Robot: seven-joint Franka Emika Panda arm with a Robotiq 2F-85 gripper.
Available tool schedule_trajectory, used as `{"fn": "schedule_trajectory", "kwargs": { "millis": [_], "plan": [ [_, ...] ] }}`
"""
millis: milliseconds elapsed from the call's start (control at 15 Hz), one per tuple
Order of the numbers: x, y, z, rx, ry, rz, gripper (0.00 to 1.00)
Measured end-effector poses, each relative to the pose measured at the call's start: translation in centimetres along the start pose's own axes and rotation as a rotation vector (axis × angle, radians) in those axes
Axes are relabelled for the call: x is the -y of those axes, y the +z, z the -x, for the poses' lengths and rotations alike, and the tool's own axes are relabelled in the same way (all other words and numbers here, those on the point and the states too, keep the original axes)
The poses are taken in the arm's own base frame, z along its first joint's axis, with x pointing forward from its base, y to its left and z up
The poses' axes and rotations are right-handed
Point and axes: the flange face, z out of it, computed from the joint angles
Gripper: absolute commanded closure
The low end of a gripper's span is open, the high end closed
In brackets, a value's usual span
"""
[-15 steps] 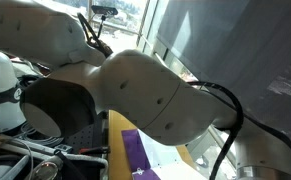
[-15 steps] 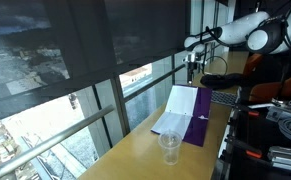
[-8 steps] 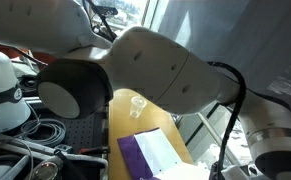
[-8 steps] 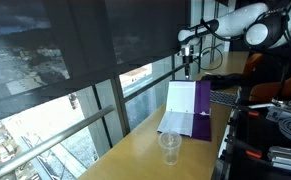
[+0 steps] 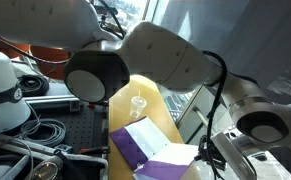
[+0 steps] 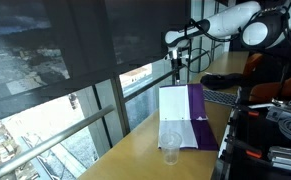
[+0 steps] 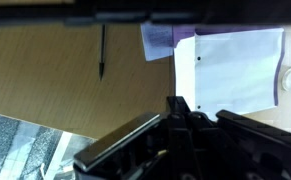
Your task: Close the purple file
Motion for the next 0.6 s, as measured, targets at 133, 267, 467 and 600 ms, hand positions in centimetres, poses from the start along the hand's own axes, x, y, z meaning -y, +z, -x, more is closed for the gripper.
{"fn": "schedule_trajectory", "kwargs": {
  "millis": [133, 267, 467, 600],
  "plan": [
    [2.2, 0.5, -1.9, 0.027, -0.036, 0.001, 1.0],
    [4.0, 0.7, -3.4, 0.039, -0.066, 0.005, 1.0],
    [5.7, 0.2, -4.5, 0.046, -0.091, 0.008, 1.0],
    [6.5, -0.4, -4.9, 0.052, -0.103, 0.006, 1.0]
  ]
}}
